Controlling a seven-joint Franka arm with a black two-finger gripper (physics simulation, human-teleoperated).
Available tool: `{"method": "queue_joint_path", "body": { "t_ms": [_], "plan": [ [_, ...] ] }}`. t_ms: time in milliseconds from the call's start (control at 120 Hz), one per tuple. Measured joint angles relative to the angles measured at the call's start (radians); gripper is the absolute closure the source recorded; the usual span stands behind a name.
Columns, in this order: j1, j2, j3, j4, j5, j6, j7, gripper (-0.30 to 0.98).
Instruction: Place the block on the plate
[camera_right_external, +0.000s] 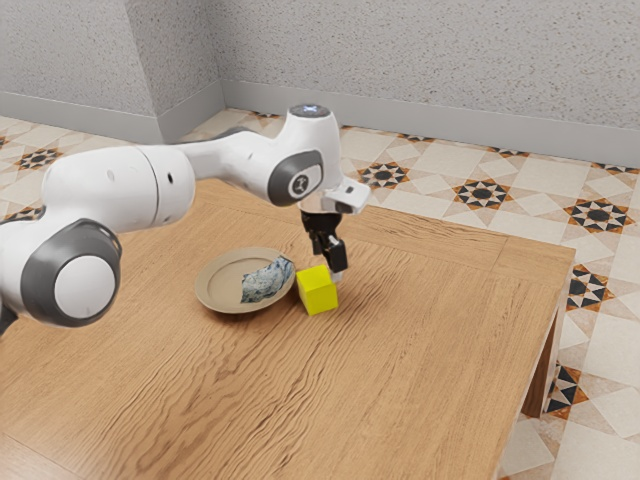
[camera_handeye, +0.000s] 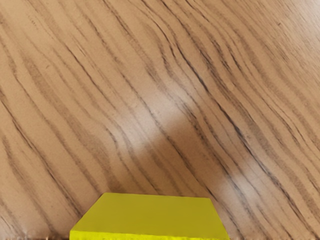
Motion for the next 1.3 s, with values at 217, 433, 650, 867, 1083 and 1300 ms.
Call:
{"method": "queue_joint_path", "body": {
  "t_ms": [217,433,650,867,1083,1300],
  "plan": [
    [0.008,0.008,0.0,-0.016,0.003,0.005,0.012,0.0],
    [0.013,0.024,0.0,-0.03,0.003,0.007,0.016,0.0],
    [0.017,0.041,0.001,-0.032,0.004,0.016,0.012,0.0],
    [0.017,0.046,0.013,-0.034,0.005,0.026,0.009,0.12],
    [0.016,0.041,0.017,-0.033,0.007,0.029,0.005,0.28],
    [0.006,0.017,0.008,-0.033,0.01,0.025,0.0,0.33]
  ]
}}
